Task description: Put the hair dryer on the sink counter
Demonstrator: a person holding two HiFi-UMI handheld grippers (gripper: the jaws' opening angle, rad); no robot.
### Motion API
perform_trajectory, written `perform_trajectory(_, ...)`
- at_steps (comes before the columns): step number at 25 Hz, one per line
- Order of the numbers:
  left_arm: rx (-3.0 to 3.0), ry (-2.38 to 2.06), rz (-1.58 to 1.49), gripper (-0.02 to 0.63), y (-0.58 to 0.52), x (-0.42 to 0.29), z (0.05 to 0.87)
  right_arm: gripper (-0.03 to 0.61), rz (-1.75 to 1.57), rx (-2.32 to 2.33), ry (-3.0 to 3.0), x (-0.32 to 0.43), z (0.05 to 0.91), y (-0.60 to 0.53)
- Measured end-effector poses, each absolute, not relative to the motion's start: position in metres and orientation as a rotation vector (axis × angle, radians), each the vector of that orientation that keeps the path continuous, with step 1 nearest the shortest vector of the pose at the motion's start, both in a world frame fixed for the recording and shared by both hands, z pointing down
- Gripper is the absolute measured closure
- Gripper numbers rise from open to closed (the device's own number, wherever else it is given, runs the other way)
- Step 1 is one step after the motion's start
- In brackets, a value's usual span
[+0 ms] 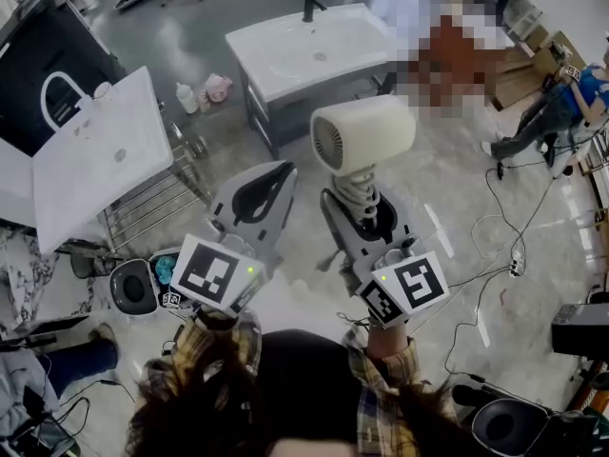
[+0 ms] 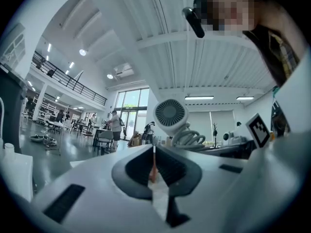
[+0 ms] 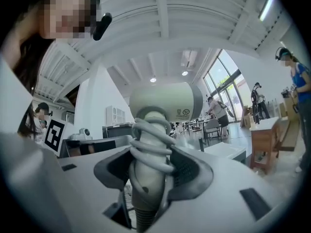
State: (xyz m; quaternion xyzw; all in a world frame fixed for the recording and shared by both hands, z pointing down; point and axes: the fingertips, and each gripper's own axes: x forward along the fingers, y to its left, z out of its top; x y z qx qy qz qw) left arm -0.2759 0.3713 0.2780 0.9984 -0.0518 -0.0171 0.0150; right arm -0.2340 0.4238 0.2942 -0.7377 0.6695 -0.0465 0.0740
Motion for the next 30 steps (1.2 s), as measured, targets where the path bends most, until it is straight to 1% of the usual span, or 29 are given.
perform_trajectory(8,3.120,-0.171,-0.081,0.595,0.379,-0.271,0.274,0.354,-0.148,-2.230,1.998,-0.225,0.300,0.437)
perform_trajectory(15,3.117,-0.155,-0.081,0.595,0.354,-0.246,0.279,0.353,-0.180,-2.246,2.003,-0.201,0.307,0.415)
perform_trajectory(20,3.122,-0.143,-0.091,0.595,0.317,-0.211,0.275,0.353,-0.182,-2.259,2.003,-0.169,0.306,0.379)
perform_trajectory(30,3.143,-0.149,-0.081,0.595,0.207,-0.136,0.261,0.353,-0.196,-2.269,1.979,-0.089,0.300,0.277)
